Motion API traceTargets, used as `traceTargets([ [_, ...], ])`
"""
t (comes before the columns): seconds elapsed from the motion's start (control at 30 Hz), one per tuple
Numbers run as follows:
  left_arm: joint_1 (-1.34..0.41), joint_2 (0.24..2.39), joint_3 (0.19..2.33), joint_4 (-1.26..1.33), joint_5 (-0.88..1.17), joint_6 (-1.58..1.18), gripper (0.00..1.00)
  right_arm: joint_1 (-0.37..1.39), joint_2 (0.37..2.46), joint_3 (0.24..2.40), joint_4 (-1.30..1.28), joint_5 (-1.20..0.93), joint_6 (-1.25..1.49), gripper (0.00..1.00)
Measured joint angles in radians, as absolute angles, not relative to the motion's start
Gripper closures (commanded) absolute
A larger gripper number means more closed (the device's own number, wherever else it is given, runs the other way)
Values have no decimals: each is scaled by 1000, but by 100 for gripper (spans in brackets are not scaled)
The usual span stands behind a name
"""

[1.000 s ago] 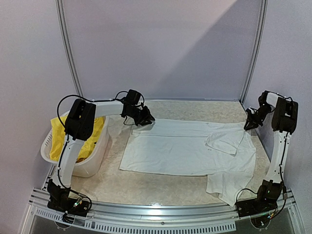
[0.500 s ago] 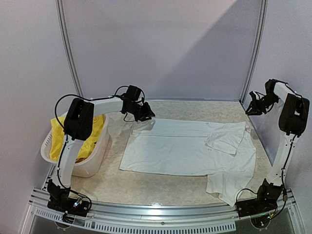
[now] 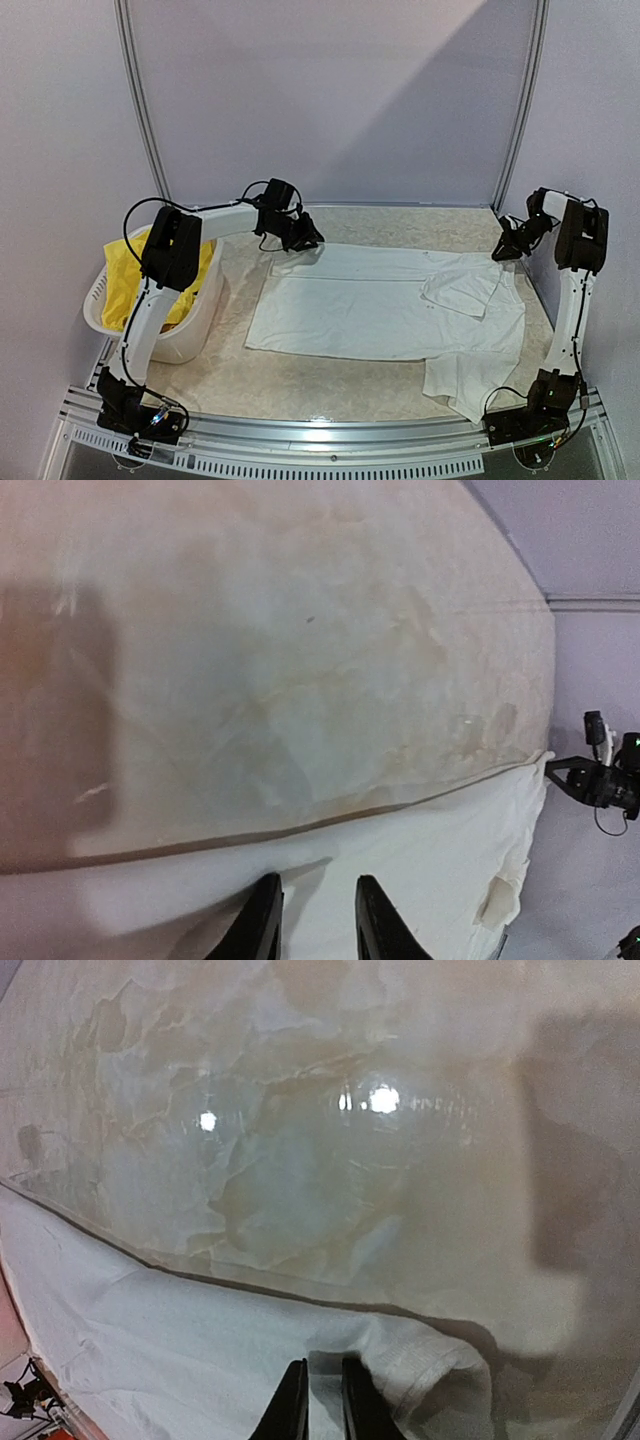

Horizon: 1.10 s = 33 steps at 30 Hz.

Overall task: Fold and stack the mixed laundry pile
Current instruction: Smooth out the 1/3-folded T-shirt at the center of the board.

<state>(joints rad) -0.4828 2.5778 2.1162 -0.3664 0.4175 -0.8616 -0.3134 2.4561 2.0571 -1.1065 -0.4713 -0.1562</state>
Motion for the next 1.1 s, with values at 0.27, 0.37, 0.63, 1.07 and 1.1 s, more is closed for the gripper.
traceTargets([
  [0.27, -470, 2592, 2108, -378, 416, -865, 78, -289, 2457, 2100, -1104, -321, -107, 83],
  [0.37, -468, 2588, 2098, -369, 412, -865, 78, -290, 2483, 2156, -1109, -276, -93, 82],
  [0.63, -458, 2586, 2109, -367, 399, -849, 72, -289, 2489, 2175, -1111, -282, -102, 74],
  [1.07, -539, 2306, 2114, -456, 310, -635, 60, -113, 1806, 1658, -1039, -353, -291, 76],
  [1.1, -562, 2279, 2120, -458, 310, -617, 59, -73, 1760, 1614, -1031, -353, -324, 76],
])
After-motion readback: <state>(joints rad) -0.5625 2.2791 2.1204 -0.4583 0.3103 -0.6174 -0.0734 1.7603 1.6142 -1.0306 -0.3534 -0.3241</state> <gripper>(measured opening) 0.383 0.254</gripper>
